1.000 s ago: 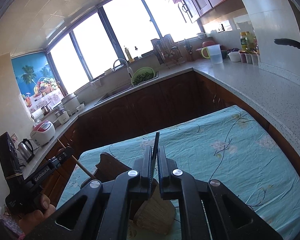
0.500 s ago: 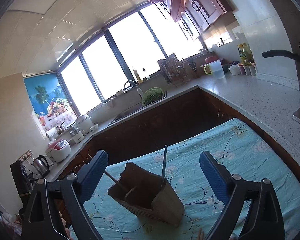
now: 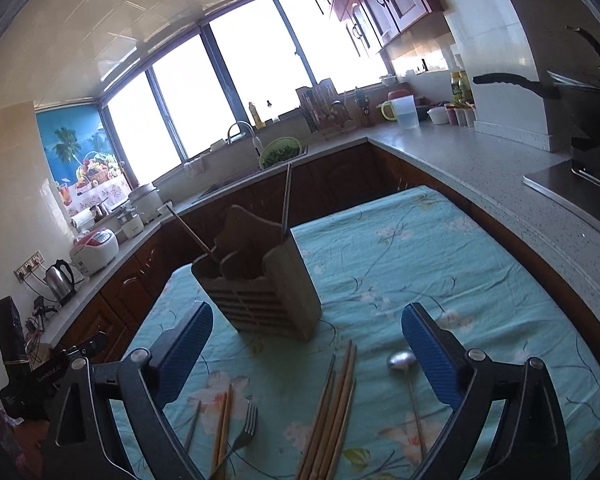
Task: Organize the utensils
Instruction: 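Lift both open tools out of the holder back over the table, then grasp a wooden chopstick with the right tool while the left tool grasps a metal chopstick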
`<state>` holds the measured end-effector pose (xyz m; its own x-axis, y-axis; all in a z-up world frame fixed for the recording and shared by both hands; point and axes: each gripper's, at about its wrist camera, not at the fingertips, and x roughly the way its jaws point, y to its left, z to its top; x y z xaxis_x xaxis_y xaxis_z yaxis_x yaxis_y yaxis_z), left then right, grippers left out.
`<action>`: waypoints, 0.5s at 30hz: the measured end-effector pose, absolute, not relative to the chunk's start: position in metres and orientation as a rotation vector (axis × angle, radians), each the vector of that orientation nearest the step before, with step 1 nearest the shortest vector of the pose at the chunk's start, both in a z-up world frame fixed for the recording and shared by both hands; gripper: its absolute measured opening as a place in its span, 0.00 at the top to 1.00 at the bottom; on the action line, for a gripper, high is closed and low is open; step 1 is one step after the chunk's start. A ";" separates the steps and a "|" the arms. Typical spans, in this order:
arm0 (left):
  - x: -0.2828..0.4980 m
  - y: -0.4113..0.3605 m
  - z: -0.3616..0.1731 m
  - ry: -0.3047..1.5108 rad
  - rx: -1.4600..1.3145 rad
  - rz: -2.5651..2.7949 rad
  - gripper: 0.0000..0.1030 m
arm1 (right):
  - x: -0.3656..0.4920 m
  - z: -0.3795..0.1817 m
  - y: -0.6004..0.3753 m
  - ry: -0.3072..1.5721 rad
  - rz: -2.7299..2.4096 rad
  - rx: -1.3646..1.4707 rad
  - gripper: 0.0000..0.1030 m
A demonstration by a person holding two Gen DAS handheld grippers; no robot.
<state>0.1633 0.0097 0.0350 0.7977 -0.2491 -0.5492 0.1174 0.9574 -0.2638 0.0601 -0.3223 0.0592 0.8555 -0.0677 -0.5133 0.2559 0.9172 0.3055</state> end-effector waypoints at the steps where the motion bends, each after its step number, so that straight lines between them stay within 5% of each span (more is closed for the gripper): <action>1: 0.159 0.011 0.033 0.630 -0.223 -0.194 0.19 | 0.055 0.052 -0.323 0.537 -0.181 0.379 0.06; 15: 0.150 0.003 0.003 0.809 -0.211 -0.156 0.19 | 0.038 0.001 -0.322 0.676 -0.217 0.377 0.06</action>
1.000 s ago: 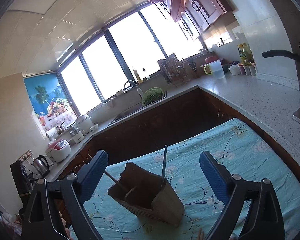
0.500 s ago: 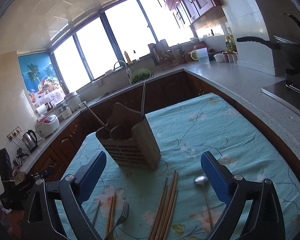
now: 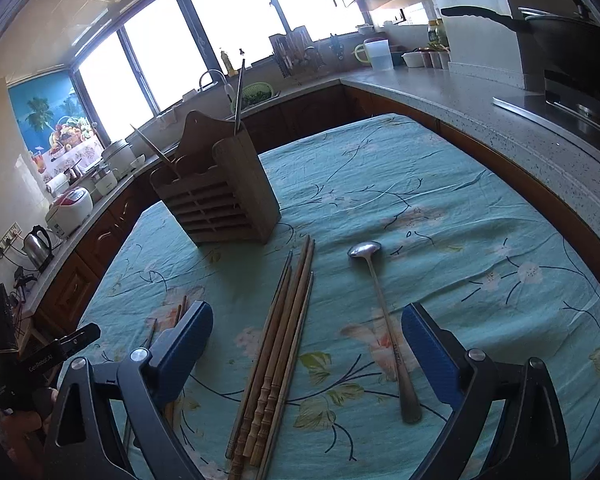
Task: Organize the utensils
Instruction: 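Grasp a wooden chopstick with the right tool while the left tool grasps a metal chopstick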
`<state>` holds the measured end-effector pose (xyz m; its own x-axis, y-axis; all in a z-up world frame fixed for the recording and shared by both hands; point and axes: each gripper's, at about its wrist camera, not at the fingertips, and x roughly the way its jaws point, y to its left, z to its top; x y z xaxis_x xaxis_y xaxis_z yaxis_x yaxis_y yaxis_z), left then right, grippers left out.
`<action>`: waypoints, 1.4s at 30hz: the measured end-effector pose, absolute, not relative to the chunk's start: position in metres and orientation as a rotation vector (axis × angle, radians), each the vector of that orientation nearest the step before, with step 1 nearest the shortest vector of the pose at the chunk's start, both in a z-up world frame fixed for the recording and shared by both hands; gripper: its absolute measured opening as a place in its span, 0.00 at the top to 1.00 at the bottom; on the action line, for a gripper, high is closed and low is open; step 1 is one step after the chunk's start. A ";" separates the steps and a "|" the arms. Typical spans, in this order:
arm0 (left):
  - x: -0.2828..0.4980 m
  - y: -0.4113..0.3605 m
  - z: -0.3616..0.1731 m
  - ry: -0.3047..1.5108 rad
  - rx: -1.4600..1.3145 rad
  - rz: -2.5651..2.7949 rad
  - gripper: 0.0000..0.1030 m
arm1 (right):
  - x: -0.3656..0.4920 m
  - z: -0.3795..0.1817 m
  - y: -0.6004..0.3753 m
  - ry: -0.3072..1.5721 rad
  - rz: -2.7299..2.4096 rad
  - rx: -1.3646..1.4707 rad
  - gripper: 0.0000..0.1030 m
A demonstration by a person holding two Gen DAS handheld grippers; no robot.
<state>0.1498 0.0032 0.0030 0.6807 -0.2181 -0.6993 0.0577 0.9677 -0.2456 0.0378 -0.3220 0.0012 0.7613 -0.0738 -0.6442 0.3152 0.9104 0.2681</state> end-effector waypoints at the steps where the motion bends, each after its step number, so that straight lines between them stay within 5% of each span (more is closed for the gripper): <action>1: 0.150 0.002 0.004 0.818 -0.204 -0.157 0.19 | 0.039 0.002 -0.320 0.675 -0.221 0.367 0.07; 5: 0.159 -0.002 0.004 0.862 -0.181 -0.169 0.21 | 0.047 0.003 -0.317 0.674 -0.221 0.336 0.12; 7: 0.165 -0.005 0.002 0.888 -0.170 -0.181 0.22 | 0.055 0.001 -0.319 0.693 -0.224 0.336 0.28; 10: 0.178 -0.014 -0.002 0.922 -0.133 -0.189 0.34 | 0.069 -0.005 -0.325 0.725 -0.221 0.362 0.49; 18: 0.209 -0.034 -0.019 1.041 -0.088 -0.228 0.66 | 0.120 -0.026 -0.340 0.825 -0.228 0.385 0.74; 30: 0.225 -0.058 -0.025 1.058 0.032 -0.227 0.72 | 0.174 -0.063 -0.339 0.964 -0.239 0.314 0.91; 38: 0.228 -0.068 -0.027 1.033 0.074 -0.227 0.95 | 0.189 -0.065 -0.328 0.979 -0.261 0.192 0.92; 42: 0.230 -0.054 -0.026 1.052 -0.009 -0.253 0.97 | 0.180 -0.060 -0.338 0.964 -0.227 0.307 0.95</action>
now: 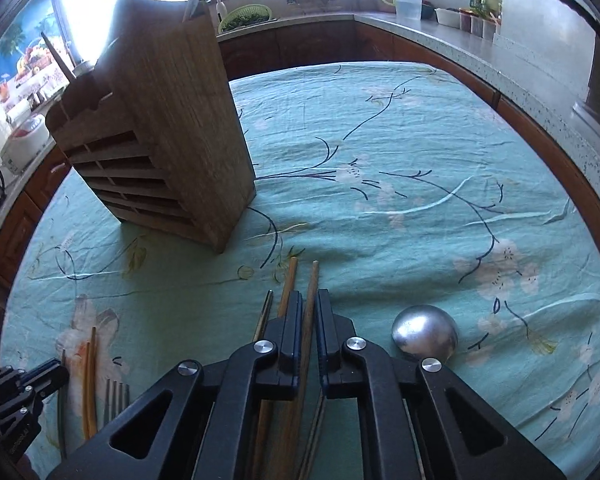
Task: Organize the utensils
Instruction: 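Grasp a wooden chopstick with the right tool while the left tool grasps a metal chopstick, then lower both held chopsticks into the wooden holder and open both tools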
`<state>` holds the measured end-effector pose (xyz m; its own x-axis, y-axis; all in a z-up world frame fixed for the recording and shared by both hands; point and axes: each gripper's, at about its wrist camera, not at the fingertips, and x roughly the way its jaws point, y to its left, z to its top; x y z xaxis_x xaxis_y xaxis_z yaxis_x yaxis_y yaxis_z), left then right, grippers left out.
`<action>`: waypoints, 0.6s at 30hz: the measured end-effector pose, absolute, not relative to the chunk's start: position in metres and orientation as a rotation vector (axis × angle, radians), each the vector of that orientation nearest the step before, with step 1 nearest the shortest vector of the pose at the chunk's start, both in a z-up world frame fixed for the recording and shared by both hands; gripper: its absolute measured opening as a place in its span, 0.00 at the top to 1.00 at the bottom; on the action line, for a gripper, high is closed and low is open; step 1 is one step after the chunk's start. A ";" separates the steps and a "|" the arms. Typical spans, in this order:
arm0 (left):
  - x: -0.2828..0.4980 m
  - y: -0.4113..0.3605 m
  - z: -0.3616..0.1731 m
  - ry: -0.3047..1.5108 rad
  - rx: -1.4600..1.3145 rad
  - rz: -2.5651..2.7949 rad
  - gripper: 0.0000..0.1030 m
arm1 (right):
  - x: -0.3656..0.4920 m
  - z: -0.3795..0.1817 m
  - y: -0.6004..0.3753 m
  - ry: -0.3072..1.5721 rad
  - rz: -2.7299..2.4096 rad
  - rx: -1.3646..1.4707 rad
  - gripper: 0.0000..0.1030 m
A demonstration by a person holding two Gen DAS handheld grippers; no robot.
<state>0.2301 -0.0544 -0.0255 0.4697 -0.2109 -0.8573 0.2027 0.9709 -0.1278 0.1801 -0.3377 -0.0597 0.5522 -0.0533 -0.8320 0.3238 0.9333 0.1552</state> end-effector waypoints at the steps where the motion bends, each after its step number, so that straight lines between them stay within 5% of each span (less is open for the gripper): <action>1: 0.230 -0.050 -0.025 1.058 -0.030 -0.260 0.98 | 0.175 -0.054 -0.338 0.942 -0.218 0.326 0.95; 18: 0.171 0.005 0.080 0.826 -0.174 -0.386 0.98 | 0.100 0.066 -0.315 0.667 -0.115 0.354 0.95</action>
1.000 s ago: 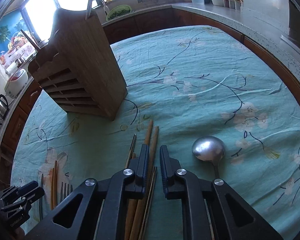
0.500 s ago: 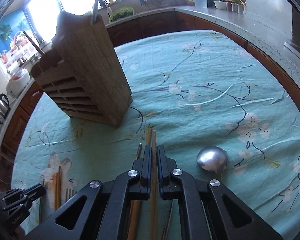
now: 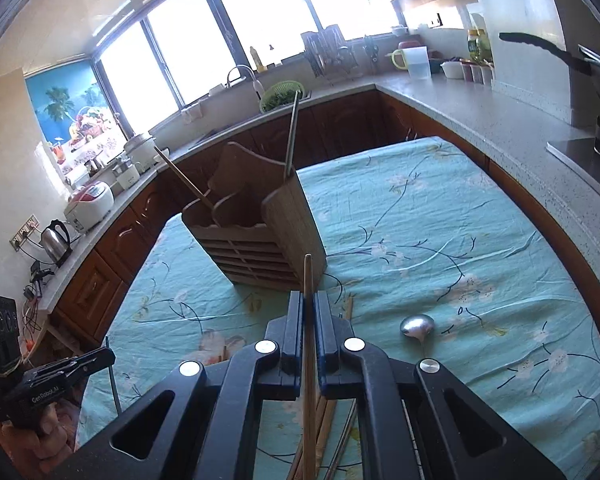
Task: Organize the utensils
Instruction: 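Lower both held chopsticks into the wooden holder and open both tools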
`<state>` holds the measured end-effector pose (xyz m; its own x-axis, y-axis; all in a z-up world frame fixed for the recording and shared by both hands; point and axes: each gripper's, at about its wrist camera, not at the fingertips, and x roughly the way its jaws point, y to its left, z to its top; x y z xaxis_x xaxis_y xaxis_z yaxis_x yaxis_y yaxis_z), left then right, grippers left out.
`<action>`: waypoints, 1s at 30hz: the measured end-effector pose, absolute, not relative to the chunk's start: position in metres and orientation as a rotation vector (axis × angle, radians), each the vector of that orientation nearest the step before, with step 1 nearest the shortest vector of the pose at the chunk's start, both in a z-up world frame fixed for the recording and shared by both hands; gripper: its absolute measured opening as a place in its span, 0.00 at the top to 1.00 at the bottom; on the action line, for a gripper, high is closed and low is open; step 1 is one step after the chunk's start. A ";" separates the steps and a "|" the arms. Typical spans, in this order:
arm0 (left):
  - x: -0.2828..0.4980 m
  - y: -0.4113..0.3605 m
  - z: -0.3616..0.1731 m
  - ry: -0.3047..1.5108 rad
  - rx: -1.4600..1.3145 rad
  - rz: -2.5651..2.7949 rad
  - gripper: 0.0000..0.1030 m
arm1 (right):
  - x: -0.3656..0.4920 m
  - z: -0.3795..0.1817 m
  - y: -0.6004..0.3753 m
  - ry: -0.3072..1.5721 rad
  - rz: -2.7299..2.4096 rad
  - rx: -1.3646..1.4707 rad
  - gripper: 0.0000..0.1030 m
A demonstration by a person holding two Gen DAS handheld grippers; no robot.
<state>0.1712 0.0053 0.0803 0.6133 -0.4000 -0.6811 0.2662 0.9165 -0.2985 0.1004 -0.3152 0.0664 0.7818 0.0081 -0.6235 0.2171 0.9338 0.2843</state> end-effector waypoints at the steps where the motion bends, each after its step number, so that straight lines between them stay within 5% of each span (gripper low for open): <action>1: 0.164 0.011 0.087 0.806 -0.181 -0.393 0.98 | 0.097 0.073 -0.314 0.650 -0.114 0.351 0.95; 30: 0.163 0.033 0.162 0.532 -0.234 -0.387 0.98 | 0.113 0.151 -0.315 0.429 -0.110 0.311 0.95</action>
